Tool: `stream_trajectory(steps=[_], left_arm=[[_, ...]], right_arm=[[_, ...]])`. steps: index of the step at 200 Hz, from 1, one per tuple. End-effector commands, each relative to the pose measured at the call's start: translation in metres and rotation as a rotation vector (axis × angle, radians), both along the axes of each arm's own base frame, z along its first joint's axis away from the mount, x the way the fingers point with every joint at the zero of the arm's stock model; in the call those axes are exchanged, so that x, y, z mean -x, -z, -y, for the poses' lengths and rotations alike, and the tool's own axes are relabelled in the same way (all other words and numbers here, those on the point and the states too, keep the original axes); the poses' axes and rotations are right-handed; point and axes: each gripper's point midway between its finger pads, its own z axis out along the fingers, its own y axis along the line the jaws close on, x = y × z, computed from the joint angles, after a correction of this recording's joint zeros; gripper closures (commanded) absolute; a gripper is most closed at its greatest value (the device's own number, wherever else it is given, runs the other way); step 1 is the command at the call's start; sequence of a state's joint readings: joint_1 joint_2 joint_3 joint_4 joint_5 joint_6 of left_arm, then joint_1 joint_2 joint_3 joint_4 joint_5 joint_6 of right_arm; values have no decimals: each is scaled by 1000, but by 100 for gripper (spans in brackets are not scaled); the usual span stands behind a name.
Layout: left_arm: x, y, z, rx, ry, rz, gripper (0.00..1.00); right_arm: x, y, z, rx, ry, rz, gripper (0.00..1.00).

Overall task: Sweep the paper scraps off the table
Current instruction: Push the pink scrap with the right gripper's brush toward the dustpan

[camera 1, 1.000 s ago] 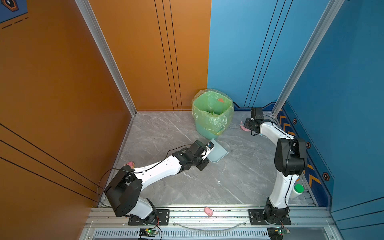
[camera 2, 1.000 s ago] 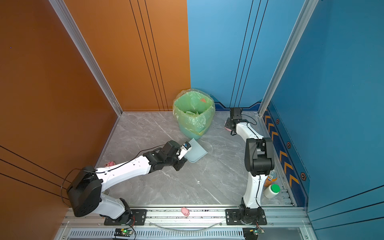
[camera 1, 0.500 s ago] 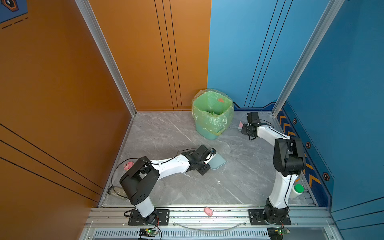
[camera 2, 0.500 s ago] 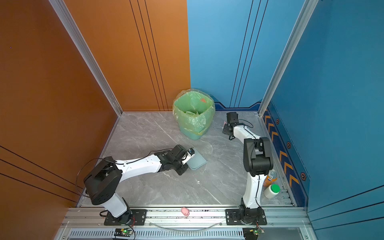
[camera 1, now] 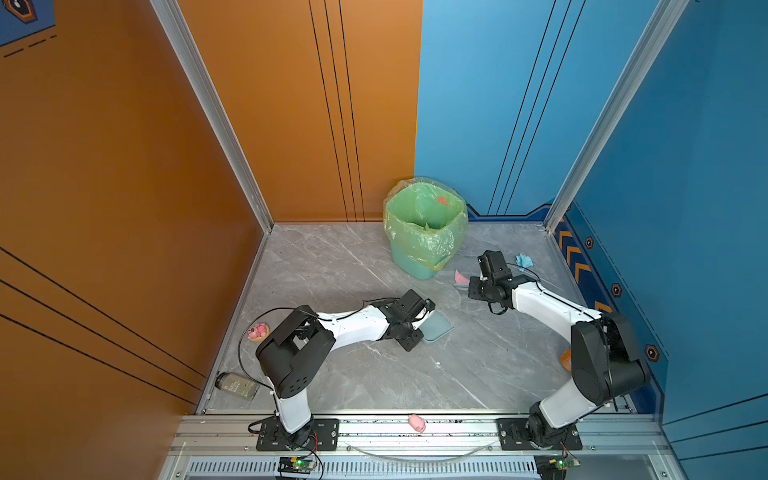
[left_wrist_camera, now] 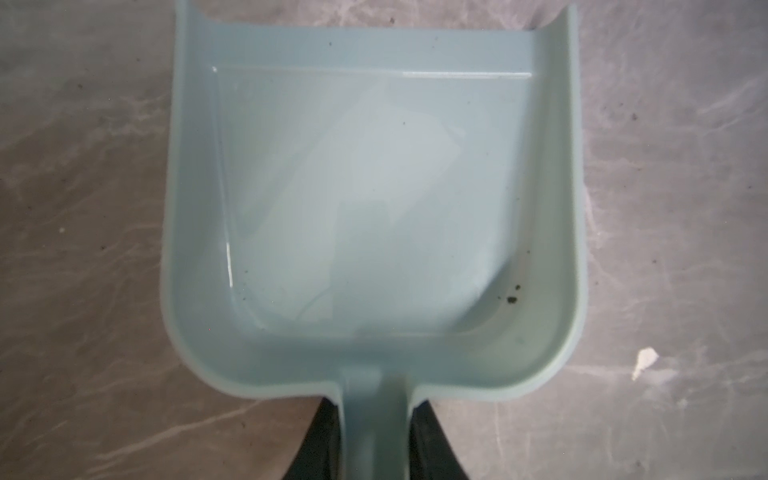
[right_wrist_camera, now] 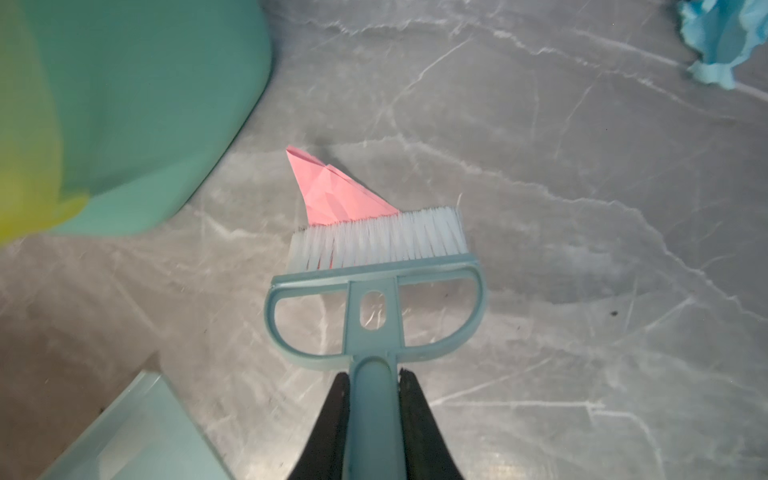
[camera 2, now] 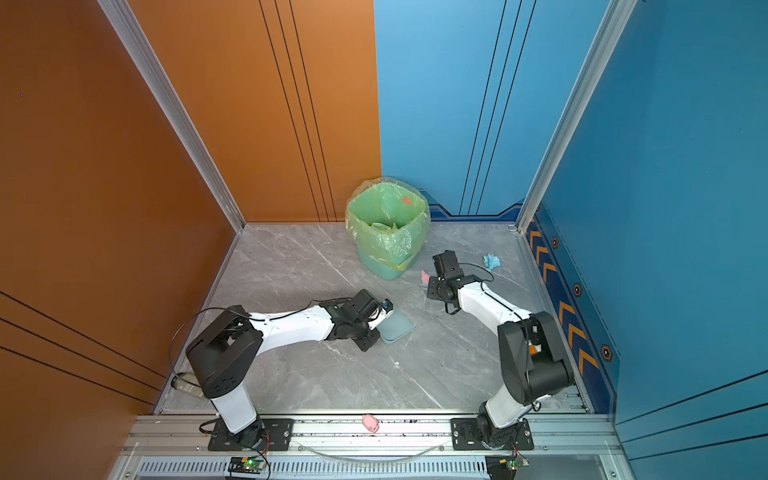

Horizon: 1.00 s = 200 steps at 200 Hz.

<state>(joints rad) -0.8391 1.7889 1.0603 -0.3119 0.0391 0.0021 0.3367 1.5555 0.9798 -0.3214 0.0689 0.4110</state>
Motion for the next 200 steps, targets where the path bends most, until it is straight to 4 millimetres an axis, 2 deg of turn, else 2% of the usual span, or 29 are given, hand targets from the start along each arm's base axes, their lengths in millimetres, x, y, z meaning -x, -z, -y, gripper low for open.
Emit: stream_trajectory(steps=[1,32,55,75,96,117,140,173,200], left_arm=[[9,1,6,-8,13,-54,100],[9,2,5,-16,8,-60,100],[8,3,6,-21,9,-66,100],[8,5,6,-30,9,-76,100],[8,5,7,-29,6,-77,100],[4,1,5,-36,-9,-55,100],[3,0,4,-40,-9,-49,100],[3,2,4,-45,-12,-54,100],[3,3,4,-49,-15,-52,100]], right_arm=[[37,1,-13,-15,-59,-72,100],[60,-18,-18,-28,-129,-62,100],[64,-36,-19,-81,-168,15,100],[59,-48,-8,-83,-129,78,100],[49,-52,15,-15,-29,109,100],[40,-48,31,39,40,101,100],[32,-39,36,84,59,86,100],[28,-23,30,106,36,46,100],[34,-10,21,125,7,17,100]])
